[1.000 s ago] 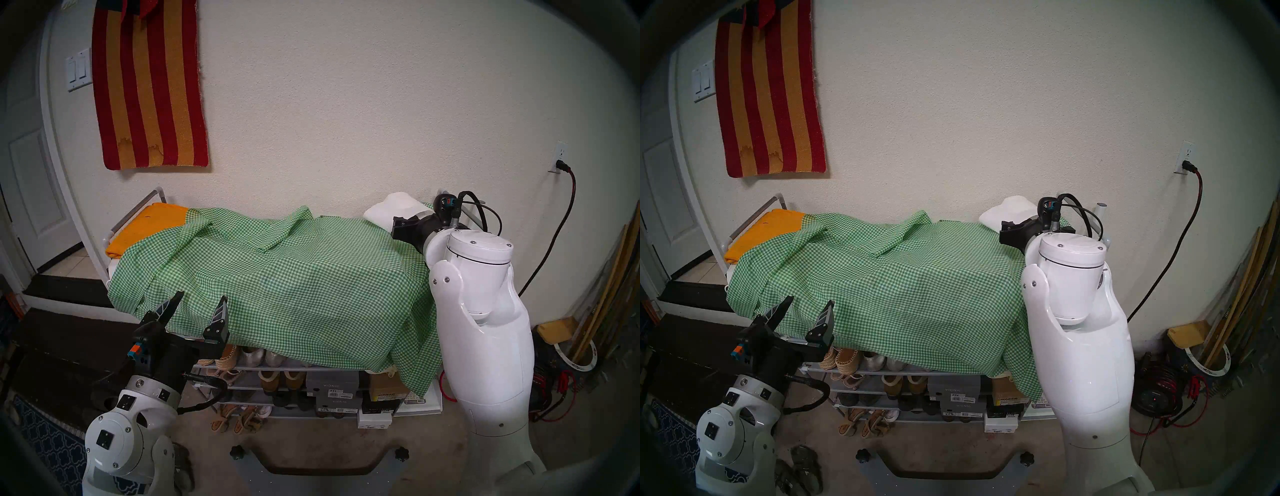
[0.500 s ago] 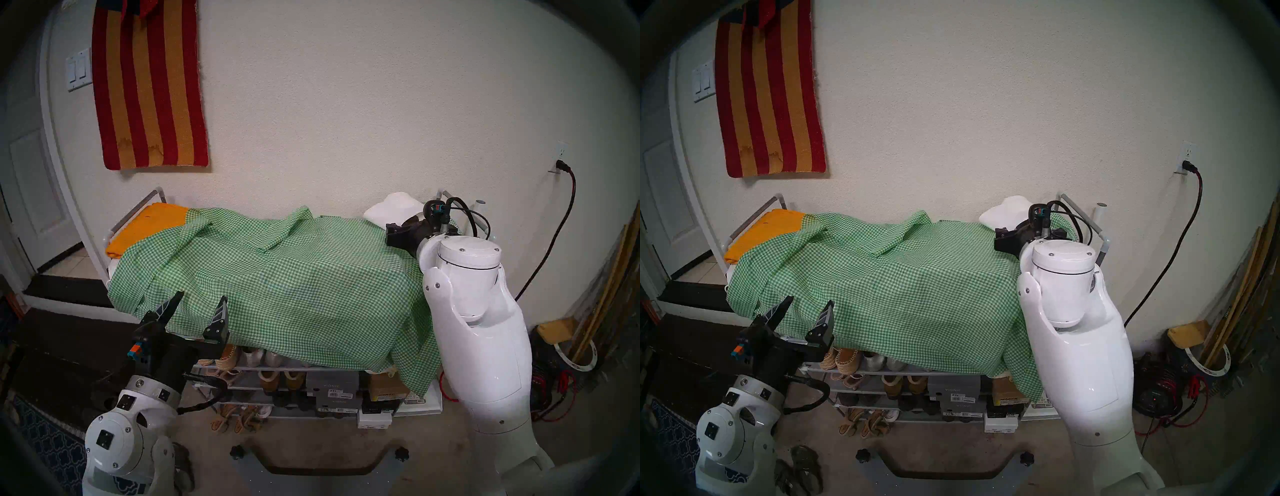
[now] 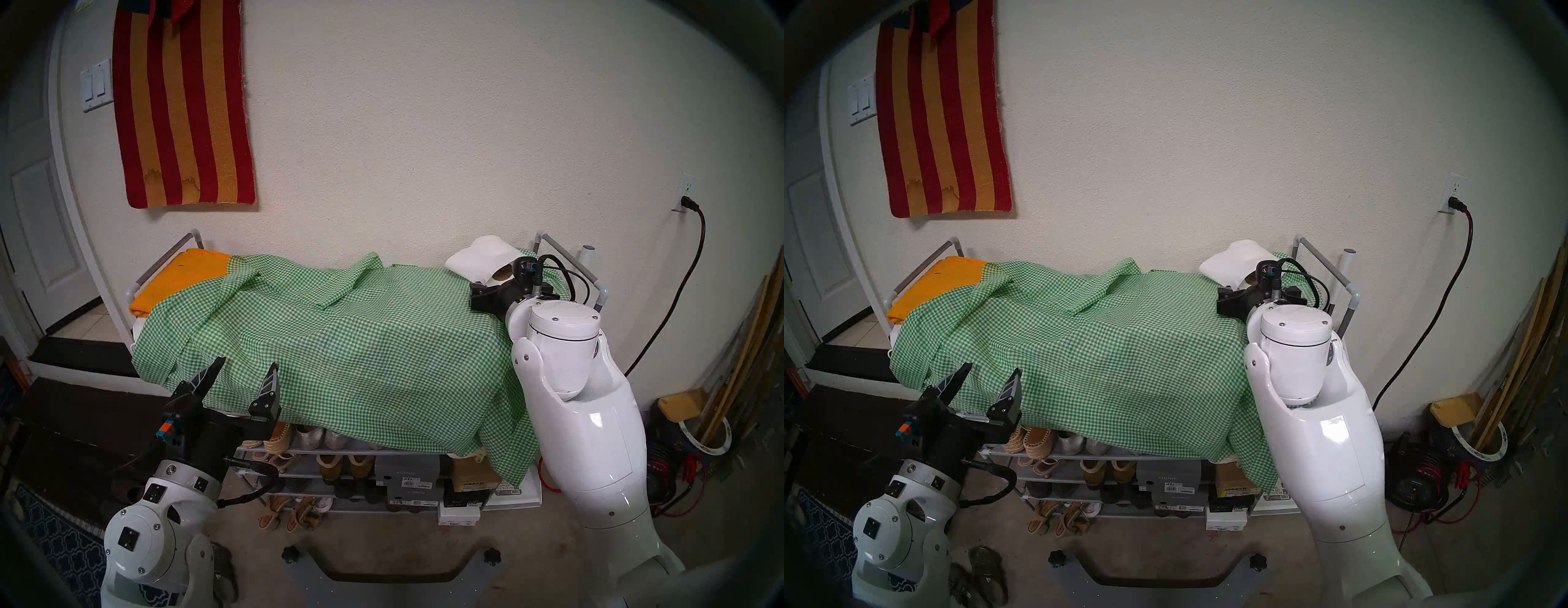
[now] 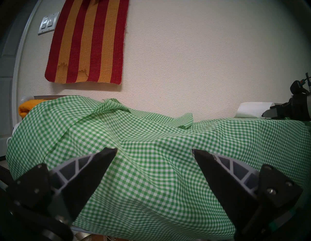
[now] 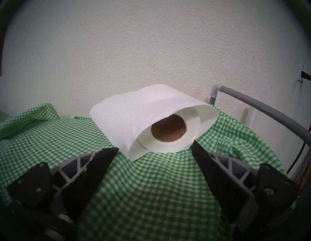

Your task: Lift the object off the cloth, cover the shoe rack with the cloth, put the object back

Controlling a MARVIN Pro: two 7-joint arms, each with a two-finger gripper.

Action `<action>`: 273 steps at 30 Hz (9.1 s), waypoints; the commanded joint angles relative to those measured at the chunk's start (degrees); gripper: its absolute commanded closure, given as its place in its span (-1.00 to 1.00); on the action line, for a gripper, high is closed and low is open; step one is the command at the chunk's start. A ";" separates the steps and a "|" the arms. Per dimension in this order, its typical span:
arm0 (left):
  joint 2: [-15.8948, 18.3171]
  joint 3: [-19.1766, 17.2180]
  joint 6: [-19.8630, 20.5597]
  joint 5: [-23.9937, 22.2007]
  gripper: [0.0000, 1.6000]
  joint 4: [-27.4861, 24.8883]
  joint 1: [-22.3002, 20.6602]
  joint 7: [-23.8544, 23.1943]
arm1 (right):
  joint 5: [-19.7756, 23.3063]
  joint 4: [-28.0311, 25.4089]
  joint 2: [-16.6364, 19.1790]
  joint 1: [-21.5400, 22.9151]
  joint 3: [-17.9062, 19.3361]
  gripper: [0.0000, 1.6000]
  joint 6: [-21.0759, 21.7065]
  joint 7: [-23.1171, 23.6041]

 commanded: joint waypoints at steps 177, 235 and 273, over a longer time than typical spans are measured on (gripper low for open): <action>0.09 0.01 0.12 -0.08 -1.00 -0.08 -0.05 -0.14 | -29.47 8.66 -10.59 11.40 -12.14 1.00 -23.00 -30.56; 0.08 0.01 0.11 -0.07 -1.00 -0.08 -0.05 -0.14 | -25.29 -14.99 0.71 6.10 21.13 1.00 -0.43 -19.18; 0.08 0.01 0.10 -0.07 -1.00 -0.08 -0.05 -0.14 | -10.85 -14.76 3.19 0.91 45.67 1.00 10.35 -4.90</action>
